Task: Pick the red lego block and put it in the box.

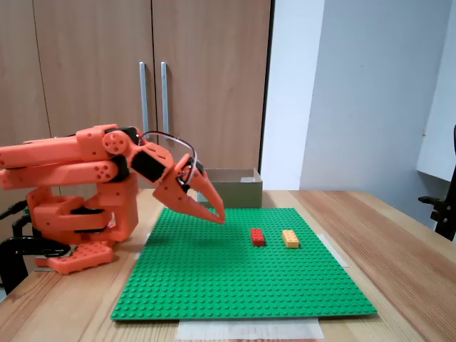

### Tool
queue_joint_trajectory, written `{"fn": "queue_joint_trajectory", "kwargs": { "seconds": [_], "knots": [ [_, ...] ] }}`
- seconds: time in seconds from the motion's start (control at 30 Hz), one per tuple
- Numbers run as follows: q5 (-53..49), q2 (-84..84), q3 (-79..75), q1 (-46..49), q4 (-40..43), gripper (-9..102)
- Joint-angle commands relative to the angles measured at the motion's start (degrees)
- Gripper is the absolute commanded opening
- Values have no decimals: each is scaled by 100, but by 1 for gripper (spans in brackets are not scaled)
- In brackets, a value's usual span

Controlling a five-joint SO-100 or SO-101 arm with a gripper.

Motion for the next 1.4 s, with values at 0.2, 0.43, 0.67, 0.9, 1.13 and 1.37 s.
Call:
{"fn": "queue_joint_trajectory", "kwargs": {
  "seconds": [0.2, 0.43, 0.67, 0.9, 1.13, 1.37],
  "knots": [
    [-79, 44, 35, -53, 18, -1],
    [0, 44, 35, 18, 18, -1],
    [-44, -53, -62, -9, 114, -1],
    [-202, -958, -905, 26, 229, -1],
    [-343, -1907, -1811, 35, 264, -1],
    [-378, -2751, -2602, 44, 378, -1]
  ]
}}
